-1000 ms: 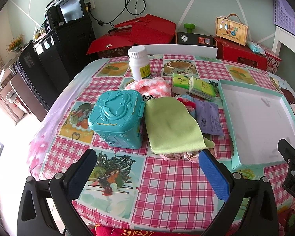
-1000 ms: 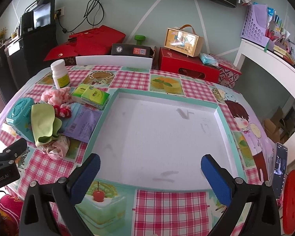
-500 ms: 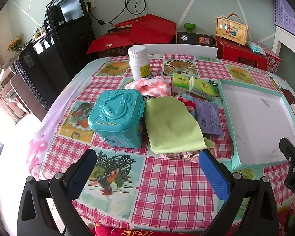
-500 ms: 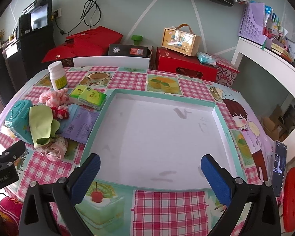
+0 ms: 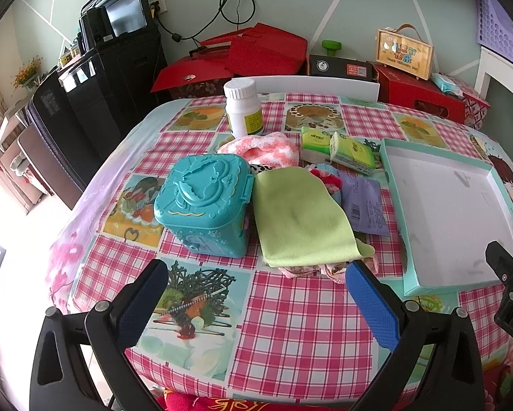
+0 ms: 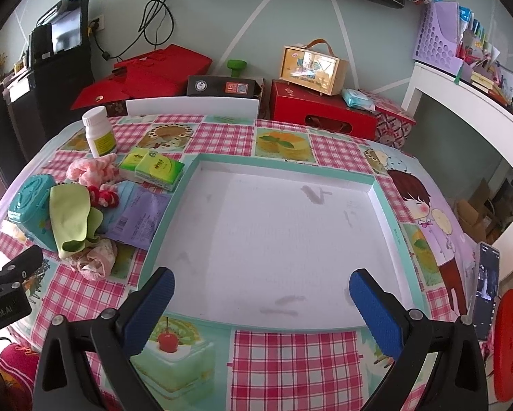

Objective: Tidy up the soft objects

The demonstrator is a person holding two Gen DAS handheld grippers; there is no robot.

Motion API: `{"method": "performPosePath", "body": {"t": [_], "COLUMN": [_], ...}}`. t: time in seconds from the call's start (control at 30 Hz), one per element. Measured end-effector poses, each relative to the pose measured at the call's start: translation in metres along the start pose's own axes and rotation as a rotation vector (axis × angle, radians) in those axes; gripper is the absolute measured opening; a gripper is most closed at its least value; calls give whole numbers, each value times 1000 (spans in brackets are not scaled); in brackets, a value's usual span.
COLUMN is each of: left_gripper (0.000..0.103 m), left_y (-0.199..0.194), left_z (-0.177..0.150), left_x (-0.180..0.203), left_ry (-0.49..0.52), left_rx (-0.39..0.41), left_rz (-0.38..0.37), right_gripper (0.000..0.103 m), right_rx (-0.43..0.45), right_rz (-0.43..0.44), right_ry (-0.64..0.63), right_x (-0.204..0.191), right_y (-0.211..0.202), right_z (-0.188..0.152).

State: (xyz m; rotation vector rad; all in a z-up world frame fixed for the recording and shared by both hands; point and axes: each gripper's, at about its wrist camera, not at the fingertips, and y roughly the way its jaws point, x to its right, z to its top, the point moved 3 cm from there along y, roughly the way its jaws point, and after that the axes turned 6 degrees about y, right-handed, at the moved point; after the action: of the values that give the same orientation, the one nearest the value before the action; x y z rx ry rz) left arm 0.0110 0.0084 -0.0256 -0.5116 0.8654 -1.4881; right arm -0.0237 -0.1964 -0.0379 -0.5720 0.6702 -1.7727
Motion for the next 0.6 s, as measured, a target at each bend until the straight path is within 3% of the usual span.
{"method": "performPosePath", "body": {"t": [0.43,0.6], "left_gripper": [103,103], "left_y": [-2,1], "left_z": [0,0], "left_x": [-5,-12], "left_ry": [-20,-64], "left_rx": [-6,-29], "left_rz": [-11,-57], "right_gripper": [103,103], "right_rx": [7,5], "right_rz": [4,6], "right_ry": [-3,-12], "right_x": [-2,-3], "right_y": [-2,-3], "right_z": [0,-1]}}
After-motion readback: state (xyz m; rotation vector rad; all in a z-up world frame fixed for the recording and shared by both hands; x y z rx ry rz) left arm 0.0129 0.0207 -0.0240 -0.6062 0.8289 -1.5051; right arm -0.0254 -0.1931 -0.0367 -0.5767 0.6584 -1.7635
